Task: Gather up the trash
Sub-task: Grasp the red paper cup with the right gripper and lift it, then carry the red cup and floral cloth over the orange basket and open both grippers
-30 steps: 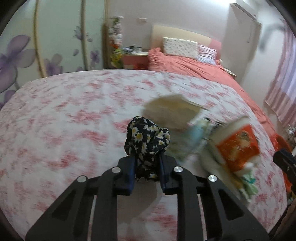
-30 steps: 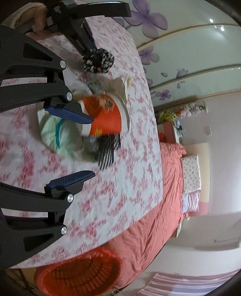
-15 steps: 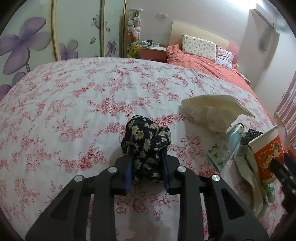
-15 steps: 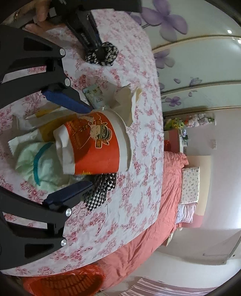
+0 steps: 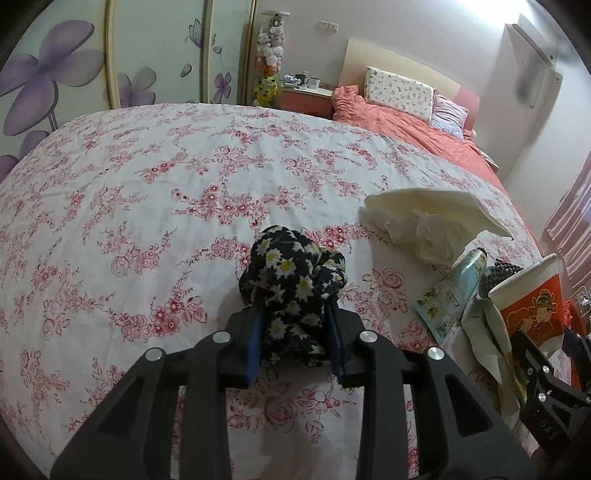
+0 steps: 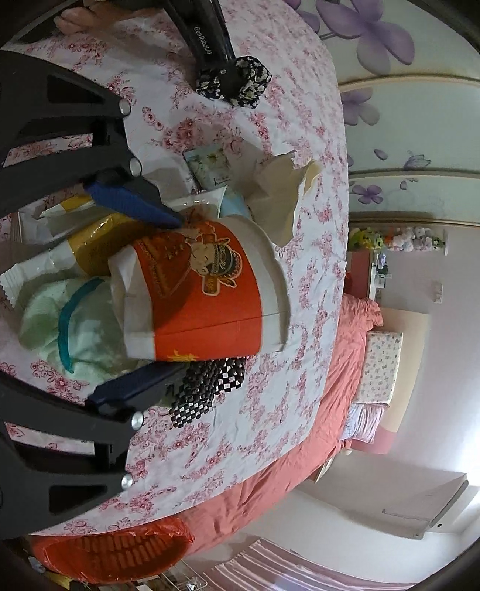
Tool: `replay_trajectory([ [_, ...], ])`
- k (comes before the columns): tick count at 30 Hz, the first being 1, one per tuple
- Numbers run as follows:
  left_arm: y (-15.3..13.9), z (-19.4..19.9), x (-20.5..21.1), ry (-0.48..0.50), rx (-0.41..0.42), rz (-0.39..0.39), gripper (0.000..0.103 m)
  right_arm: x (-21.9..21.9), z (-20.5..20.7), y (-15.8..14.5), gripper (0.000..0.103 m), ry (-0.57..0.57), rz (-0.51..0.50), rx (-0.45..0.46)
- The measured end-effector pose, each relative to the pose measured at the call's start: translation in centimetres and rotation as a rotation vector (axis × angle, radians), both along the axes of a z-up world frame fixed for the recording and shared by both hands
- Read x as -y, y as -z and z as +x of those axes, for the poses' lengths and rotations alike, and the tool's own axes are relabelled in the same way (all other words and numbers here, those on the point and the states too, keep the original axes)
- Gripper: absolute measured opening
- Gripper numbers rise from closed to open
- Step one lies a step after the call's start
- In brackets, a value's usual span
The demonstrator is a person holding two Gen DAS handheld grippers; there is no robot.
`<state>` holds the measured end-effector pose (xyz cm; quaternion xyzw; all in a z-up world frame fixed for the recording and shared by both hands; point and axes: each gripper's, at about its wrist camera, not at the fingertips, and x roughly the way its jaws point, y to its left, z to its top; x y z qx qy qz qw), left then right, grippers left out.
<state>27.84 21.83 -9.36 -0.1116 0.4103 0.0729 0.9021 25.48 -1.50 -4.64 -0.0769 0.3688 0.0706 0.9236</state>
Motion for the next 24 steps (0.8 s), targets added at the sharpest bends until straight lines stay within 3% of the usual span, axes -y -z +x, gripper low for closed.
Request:
replay_trajectory([
  [13, 0.0, 0.0, 0.0, 0.0, -0.001, 0.001, 0.032, 3.7, -1.4, -1.9, 0.07, 0.048, 0.112, 0.048],
  [24, 0.1, -0.1, 0.0, 0.003, -0.003, 0.009, 0.031, 10.3, -1.8, -2.7, 0.07, 0.205, 0.193, 0.072],
])
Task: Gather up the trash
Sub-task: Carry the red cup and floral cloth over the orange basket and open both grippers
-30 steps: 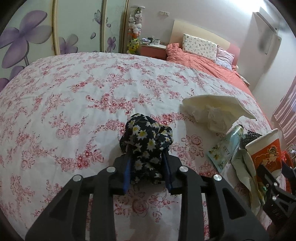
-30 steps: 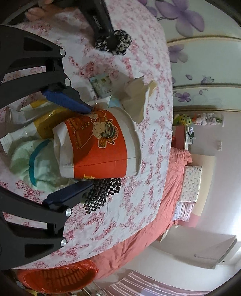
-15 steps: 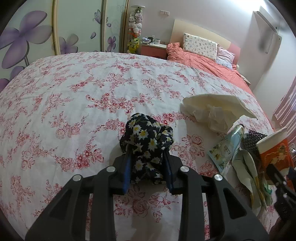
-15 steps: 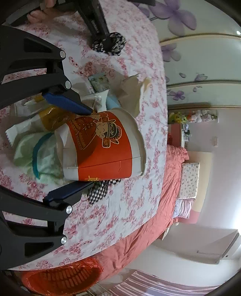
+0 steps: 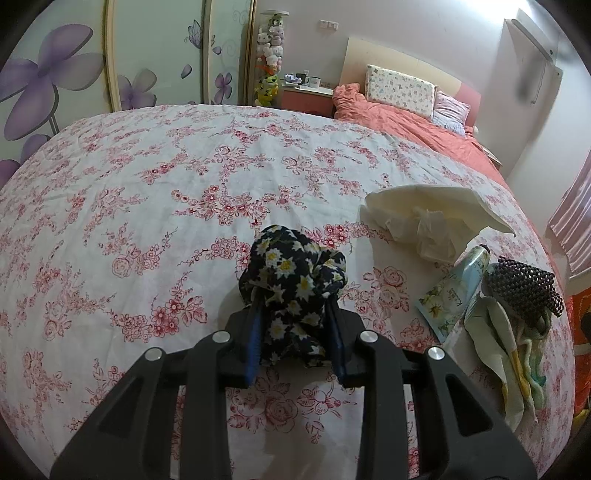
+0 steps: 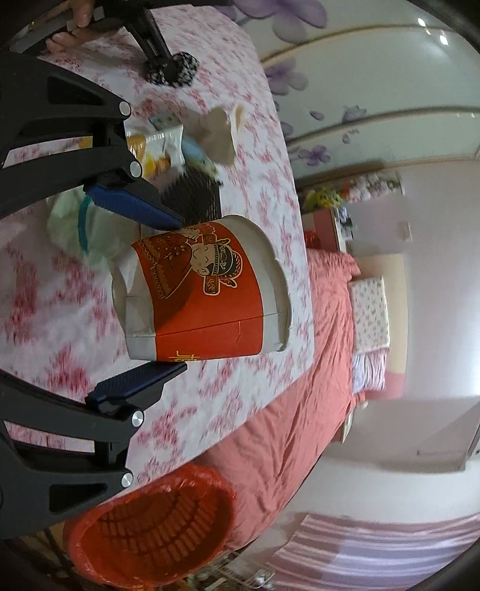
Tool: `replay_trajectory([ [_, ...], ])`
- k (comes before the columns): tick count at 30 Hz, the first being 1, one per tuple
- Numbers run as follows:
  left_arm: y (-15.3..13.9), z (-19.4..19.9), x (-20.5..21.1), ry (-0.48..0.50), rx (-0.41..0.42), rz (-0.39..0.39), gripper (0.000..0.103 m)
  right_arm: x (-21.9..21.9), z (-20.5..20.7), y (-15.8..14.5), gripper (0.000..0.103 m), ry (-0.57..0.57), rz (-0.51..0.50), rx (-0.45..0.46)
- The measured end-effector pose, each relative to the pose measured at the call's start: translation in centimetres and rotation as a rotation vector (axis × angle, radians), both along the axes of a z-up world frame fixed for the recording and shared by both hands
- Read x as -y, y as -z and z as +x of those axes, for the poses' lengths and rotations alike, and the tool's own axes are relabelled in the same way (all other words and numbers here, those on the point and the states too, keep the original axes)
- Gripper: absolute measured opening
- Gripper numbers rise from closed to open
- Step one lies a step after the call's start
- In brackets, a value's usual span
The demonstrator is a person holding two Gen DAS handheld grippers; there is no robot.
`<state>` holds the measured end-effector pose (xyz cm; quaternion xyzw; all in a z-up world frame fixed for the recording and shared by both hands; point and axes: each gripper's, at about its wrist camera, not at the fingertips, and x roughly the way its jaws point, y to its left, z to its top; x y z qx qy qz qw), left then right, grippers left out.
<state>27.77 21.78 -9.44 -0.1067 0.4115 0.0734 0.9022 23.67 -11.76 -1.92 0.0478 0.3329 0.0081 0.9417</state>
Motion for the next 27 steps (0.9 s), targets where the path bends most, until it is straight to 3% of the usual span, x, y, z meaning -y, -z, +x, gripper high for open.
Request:
replay_trajectory([
  [8, -0.9, -0.7, 1.1, 0.035, 0.025, 0.029, 0.019, 2.5, -0.1, 0.8, 0.07, 0.052, 0.034, -0.016],
  [27, -9.2, -3.7, 10.9, 0.261, 0.215, 0.002, 0.018, 7.2, -2.8, -0.8, 0.07, 0.105, 0.102, 0.049],
])
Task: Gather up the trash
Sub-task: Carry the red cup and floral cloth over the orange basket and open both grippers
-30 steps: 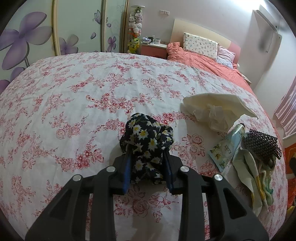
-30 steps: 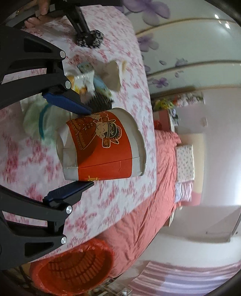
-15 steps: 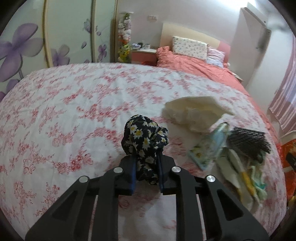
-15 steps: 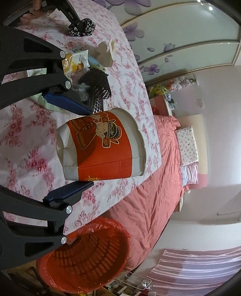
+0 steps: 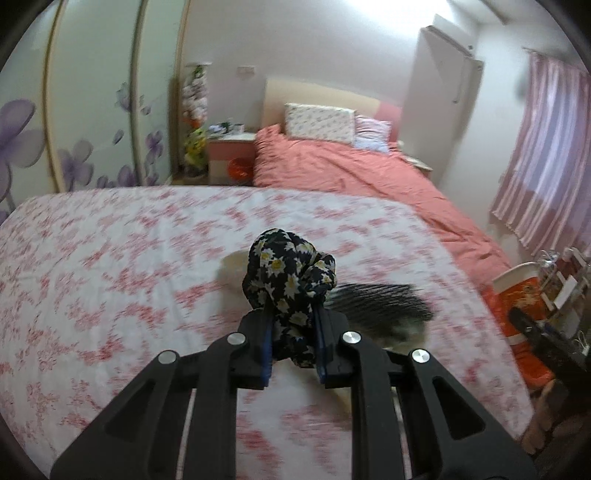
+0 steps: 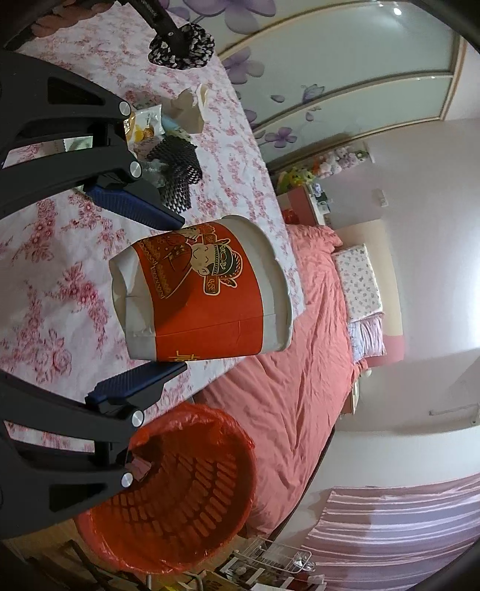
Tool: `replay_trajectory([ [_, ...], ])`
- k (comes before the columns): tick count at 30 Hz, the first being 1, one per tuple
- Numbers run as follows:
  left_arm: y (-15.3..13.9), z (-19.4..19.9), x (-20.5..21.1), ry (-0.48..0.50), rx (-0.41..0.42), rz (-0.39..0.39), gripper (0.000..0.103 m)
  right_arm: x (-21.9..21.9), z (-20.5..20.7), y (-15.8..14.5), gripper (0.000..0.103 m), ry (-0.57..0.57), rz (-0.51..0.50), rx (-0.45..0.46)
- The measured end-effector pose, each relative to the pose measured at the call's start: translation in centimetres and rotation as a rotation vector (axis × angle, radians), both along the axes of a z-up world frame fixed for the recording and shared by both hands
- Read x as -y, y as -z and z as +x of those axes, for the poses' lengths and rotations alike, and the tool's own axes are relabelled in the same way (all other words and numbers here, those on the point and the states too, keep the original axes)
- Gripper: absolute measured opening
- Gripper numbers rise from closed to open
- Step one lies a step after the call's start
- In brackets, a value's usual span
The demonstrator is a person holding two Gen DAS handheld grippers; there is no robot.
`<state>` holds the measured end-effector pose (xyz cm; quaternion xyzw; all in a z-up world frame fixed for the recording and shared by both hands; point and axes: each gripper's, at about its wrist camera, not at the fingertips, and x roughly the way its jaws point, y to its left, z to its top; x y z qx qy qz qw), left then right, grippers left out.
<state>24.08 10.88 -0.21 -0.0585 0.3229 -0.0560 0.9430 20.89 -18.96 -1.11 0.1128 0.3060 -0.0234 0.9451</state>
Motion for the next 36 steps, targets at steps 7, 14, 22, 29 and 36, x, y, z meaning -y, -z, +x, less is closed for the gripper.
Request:
replay_trajectory([
  [7, -1.9, -0.4, 7.1, 0.144, 0.029, -0.034, 0.018, 3.2, -1.7, -1.3, 0.07, 0.052, 0.018, 0.039],
  [14, -2.2, -0.4, 14.9, 0.294, 0.029, -0.055, 0.018, 7.1, -3.0, -1.8, 0.07, 0.126, 0.028, 0.065],
  [22, -1.3, -0.1, 22.6, 0.429, 0.007, -0.067, 0.018, 12.7, -3.9, -1.5, 0.07, 0.237, 0.063, 0.077],
  [29, 0.1, 0.5, 28.7, 0.53, -0.017, -0.068, 0.019, 16.3, -4.0, -0.2, 0.07, 0.317, 0.094, 0.071],
  [36, 1.8, 1.1, 33.8, 0.605, -0.044, -0.061, 0.019, 19.4, -3.4, 1.4, 0.07, 0.367, 0.124, 0.056],
])
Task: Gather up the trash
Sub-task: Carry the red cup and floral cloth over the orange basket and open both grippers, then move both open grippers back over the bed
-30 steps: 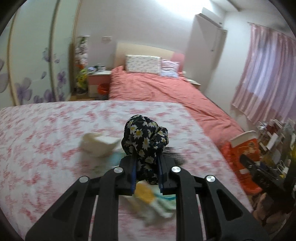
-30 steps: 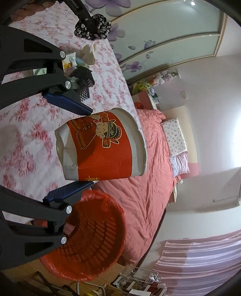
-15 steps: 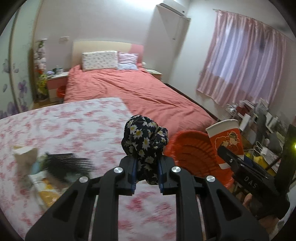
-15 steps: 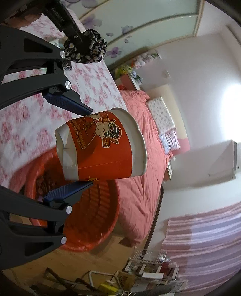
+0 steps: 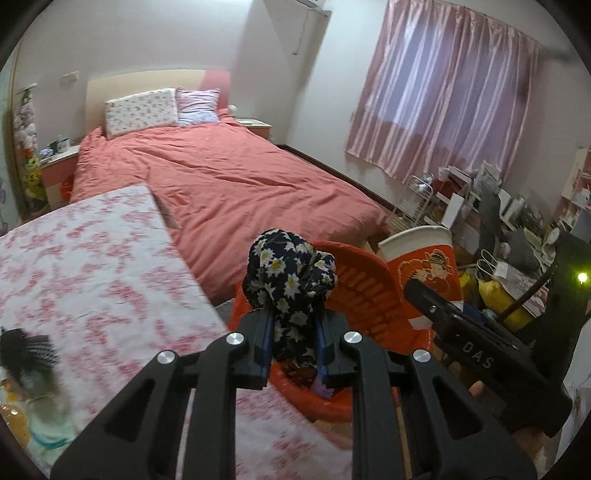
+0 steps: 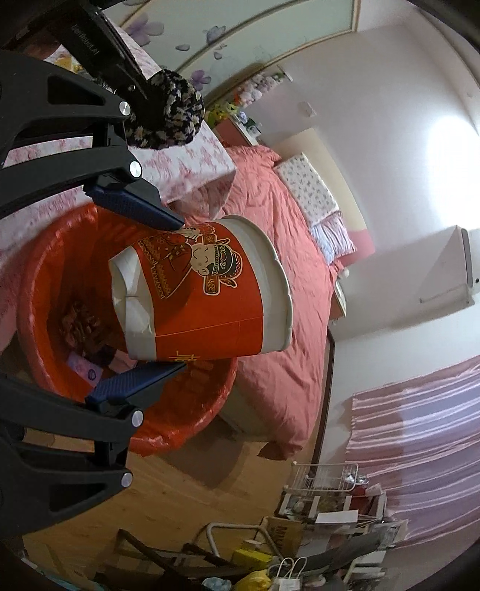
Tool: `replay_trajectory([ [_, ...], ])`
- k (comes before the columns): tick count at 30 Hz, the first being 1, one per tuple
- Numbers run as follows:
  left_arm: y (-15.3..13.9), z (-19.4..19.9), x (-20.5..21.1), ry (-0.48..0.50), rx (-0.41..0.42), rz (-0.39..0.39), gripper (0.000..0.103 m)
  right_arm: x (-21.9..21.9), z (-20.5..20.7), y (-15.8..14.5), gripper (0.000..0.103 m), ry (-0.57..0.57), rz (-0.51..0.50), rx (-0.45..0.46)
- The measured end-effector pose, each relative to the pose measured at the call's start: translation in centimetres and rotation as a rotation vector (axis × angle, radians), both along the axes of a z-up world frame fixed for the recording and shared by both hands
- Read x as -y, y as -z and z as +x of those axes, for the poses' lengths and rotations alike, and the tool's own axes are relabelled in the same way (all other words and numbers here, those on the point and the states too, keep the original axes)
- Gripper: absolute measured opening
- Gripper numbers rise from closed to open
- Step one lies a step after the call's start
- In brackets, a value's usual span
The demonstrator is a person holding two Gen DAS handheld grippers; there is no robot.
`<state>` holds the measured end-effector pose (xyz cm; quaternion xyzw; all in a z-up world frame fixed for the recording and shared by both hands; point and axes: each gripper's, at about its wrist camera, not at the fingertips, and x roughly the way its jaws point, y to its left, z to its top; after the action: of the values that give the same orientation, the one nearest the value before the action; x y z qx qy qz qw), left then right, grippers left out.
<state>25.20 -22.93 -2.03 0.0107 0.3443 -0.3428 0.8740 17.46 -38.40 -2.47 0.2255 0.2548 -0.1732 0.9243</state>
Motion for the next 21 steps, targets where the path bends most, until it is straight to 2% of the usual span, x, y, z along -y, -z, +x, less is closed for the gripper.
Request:
replay_trajectory([
  [4, 1.1, 0.9, 2.2, 0.015, -0.022, 0.021, 0.028, 1.5, 0.3, 0.6, 0.071, 0.017, 0.032, -0.001],
  [6, 1.8, 1.5, 2.9, 0.015, -0.038, 0.033, 0.036, 2.6, 0.7, 1.1, 0.072, 0.022, 0.066, -0.003],
  [8, 2.4, 1.9, 3.3, 0.005, -0.042, 0.052, 0.048, 3.5, 1.1, 1.7, 0.074, 0.023, 0.103, -0.011],
  [10, 2.9, 2.2, 3.3, -0.007, -0.042, 0.071, 0.054, 3.7, 1.2, 2.1, 0.074, 0.023, 0.119, -0.02],
  [14, 3.5, 2.5, 2.1, -0.041, -0.031, 0.104, 0.058, 3.0, 0.6, 2.5, 0.074, 0.035, 0.117, -0.04],
  [21, 3.2, 1.7, -0.7, -0.106, 0.014, 0.15, 0.064, 1.6, 0.5, 2.1, 0.074, 0.033, 0.057, -0.069],
])
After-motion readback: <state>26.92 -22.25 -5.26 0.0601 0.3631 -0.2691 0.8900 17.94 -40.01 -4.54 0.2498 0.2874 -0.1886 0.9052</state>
